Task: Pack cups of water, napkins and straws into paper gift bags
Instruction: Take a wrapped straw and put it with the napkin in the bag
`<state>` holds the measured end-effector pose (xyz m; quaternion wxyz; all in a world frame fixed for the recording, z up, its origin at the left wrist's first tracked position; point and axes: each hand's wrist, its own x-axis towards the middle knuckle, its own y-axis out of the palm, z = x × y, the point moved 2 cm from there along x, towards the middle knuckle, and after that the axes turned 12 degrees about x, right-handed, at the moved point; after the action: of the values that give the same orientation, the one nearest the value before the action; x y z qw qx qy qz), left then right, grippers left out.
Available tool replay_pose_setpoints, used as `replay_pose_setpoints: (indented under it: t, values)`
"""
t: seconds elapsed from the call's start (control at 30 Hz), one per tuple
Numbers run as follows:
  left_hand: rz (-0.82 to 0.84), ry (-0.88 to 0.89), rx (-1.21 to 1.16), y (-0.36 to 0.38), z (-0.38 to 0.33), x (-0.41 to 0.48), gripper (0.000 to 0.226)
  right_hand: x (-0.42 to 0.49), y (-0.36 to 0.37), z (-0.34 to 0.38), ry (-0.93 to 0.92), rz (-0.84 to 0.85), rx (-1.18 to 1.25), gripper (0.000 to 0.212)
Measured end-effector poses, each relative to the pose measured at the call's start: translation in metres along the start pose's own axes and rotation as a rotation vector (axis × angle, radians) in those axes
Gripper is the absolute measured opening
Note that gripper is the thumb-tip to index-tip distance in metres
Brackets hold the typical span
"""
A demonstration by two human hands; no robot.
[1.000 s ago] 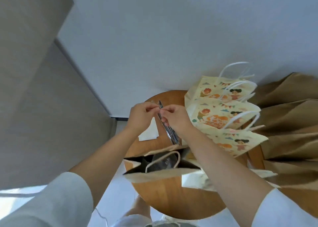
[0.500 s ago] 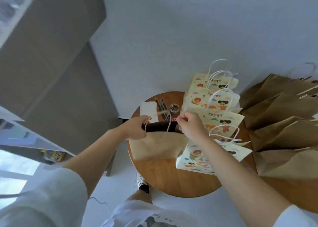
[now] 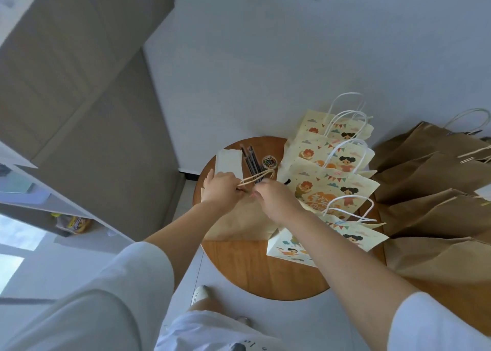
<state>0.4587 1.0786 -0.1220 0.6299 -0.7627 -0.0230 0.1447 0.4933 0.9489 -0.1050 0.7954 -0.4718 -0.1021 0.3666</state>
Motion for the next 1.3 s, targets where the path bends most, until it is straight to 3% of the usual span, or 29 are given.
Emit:
replay_pose_setpoints:
  t: [0.2,0.5,0.7,0.87,1.0,1.07,1.23,1.3]
  values:
    - [0.001,0.029,0.004,-0.002,0.003,0.002,0.029,0.018,-0.001,0.011,-0.005,0.063,-0.144,0.027]
    - [0.028,0.067,-0.012,-0.003,0.008,0.008,0.032,0.026,-0.001,0.014,0.085,-0.038,-0.183,0.026]
    - [0.018,0.128,-0.050,-0.002,0.016,0.012,0.028,0.026,0.001,0.018,0.015,0.014,-0.225,0.030]
    - [0.030,0.169,-0.052,-0.004,0.019,0.017,0.025,0.013,0.020,0.013,0.025,-0.082,-0.048,0.038]
    - [0.024,0.283,0.061,-0.005,0.018,0.016,0.023,0.001,0.047,0.002,0.154,0.005,0.013,0.062]
    - [0.042,0.367,0.133,-0.007,0.017,0.017,0.023,-0.002,0.046,0.000,0.148,-0.008,0.041,0.064]
    - [0.198,0.334,0.221,-0.012,0.027,0.016,0.029,-0.023,0.038,0.006,-0.086,-0.542,0.089,0.035]
    - [0.198,0.329,0.233,-0.017,0.031,0.012,0.027,-0.033,0.035,0.009,-0.120,-0.681,0.090,0.024]
